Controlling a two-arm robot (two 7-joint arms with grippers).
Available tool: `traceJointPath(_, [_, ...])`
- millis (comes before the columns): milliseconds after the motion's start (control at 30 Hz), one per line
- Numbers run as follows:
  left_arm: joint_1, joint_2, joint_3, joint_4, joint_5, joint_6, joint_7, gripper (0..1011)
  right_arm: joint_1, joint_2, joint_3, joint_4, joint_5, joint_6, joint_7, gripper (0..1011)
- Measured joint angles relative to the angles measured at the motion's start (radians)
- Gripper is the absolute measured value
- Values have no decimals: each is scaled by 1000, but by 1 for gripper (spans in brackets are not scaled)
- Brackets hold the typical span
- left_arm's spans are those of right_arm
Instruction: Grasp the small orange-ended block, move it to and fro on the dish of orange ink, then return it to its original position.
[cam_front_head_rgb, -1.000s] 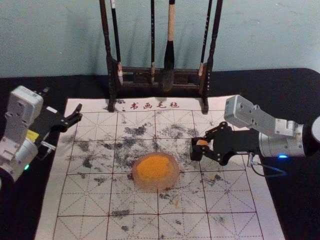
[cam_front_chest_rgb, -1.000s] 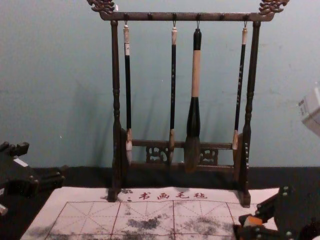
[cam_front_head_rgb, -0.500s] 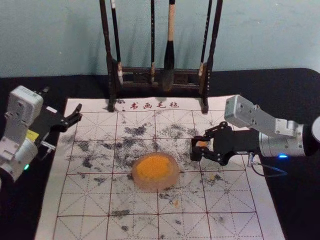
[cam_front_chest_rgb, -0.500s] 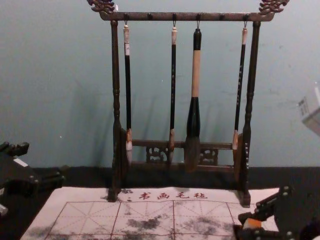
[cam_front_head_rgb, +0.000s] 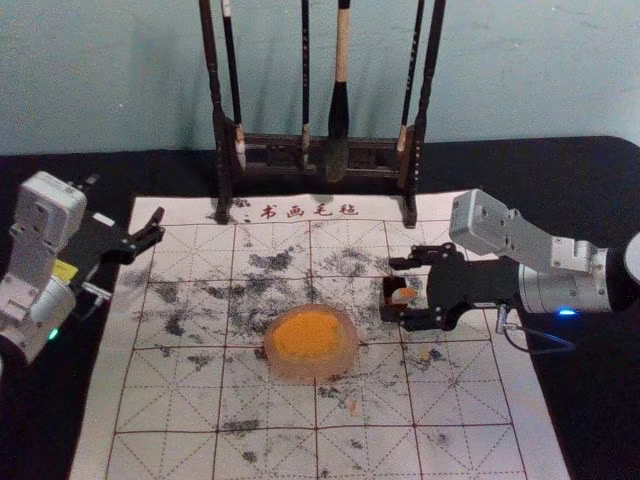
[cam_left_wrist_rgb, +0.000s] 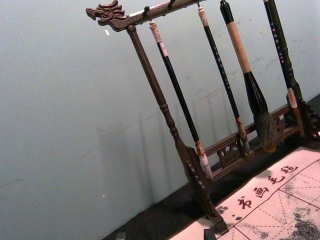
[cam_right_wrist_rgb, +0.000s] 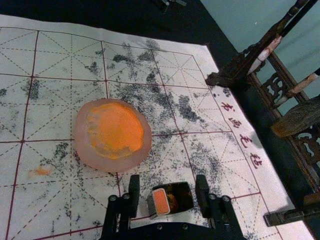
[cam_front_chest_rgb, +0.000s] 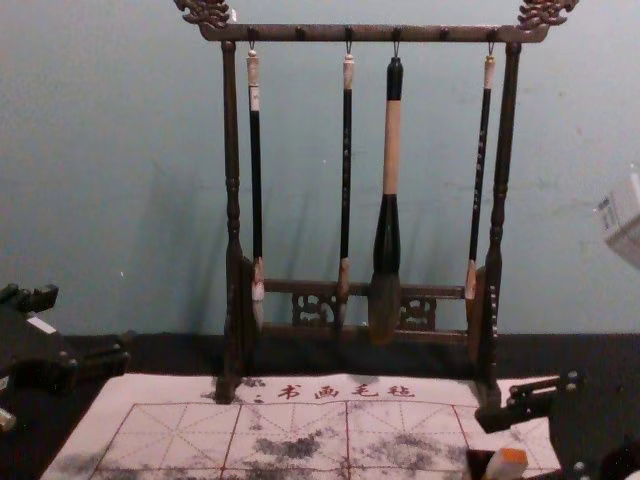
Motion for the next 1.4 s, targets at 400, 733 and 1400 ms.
traceJointPath(400, [0, 0, 0, 0, 0, 0, 0, 1001, -72, -6, 90, -62, 70, -84, -94, 1002])
traceJointPath(733, [0, 0, 0, 0, 0, 0, 0, 1001, -244, -56, 234, -136, 57, -122, -417, 1003])
traceJointPath(1400, [0, 0, 0, 0, 0, 0, 0, 1001, -381, -251, 334, -10, -15, -221, -742, 1003])
